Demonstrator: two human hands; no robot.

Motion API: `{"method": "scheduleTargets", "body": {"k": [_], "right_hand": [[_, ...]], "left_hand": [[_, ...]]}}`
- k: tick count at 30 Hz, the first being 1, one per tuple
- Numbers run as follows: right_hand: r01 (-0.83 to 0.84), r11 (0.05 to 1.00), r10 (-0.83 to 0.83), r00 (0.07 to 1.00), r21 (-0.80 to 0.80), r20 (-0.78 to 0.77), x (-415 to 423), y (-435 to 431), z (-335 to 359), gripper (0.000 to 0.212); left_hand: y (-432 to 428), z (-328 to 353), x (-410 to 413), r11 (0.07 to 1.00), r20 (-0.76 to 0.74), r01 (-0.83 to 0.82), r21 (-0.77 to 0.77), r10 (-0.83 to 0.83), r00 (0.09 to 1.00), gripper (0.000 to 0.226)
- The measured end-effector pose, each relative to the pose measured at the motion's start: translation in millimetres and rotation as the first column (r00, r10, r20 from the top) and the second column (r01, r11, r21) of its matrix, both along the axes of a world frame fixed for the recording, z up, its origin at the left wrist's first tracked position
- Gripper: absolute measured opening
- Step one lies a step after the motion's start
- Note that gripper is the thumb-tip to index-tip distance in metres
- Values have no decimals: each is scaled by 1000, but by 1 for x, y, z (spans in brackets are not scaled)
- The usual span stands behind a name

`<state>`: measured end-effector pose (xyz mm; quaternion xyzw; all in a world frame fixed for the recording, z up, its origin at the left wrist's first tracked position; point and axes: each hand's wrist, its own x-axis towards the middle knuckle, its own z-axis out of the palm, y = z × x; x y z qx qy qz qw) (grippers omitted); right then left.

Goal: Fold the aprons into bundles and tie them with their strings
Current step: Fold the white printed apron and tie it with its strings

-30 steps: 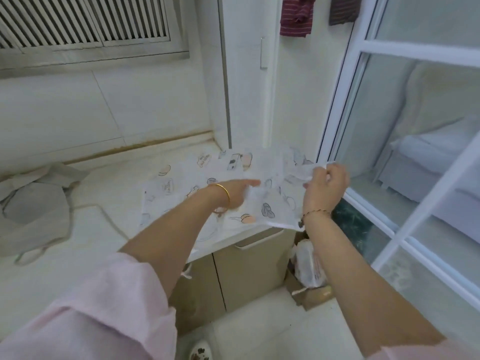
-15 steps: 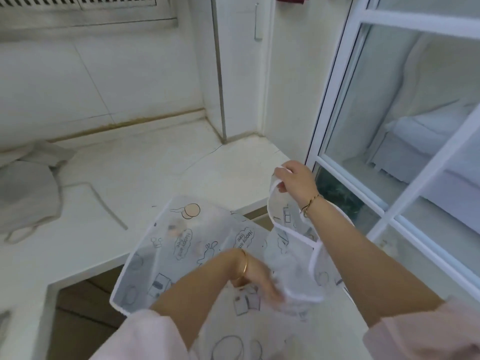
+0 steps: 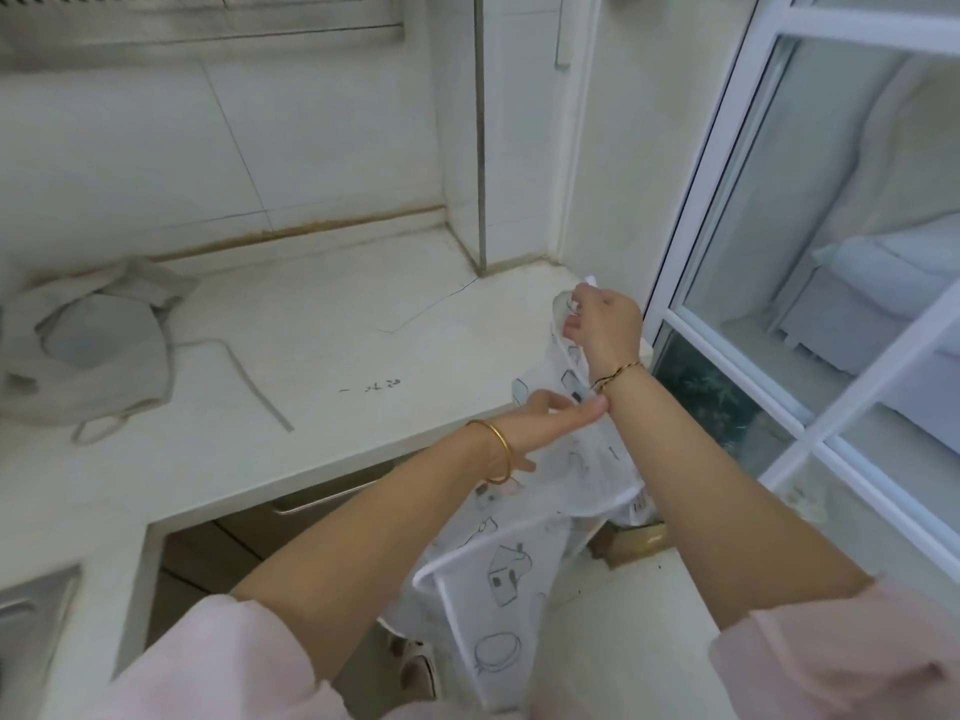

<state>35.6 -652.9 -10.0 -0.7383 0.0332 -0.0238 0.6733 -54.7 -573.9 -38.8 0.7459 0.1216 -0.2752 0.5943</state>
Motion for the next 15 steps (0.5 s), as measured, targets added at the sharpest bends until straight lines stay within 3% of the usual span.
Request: {"method": "scheduleTargets", "body": {"k": [5,9,12,15], "right_hand": [[-45,999,47,993,26,-107,4,-14,4,31],[3,990,20,987,144,-158,4,-21,-1,29],[9,977,24,988,212,-153,4,-25,1,28],[-9,977,54,977,215,-205,9,-24,7,22]], "left_hand": [[-1,6,7,994,25,-56,-95,58,998,56],[-8,6,10,989,42,-117,-91,121,992,29],[-12,10,11,991,39,-90,-99,94,995,29],[-18,12,15,995,86,-97,3,97,992,28]]}}
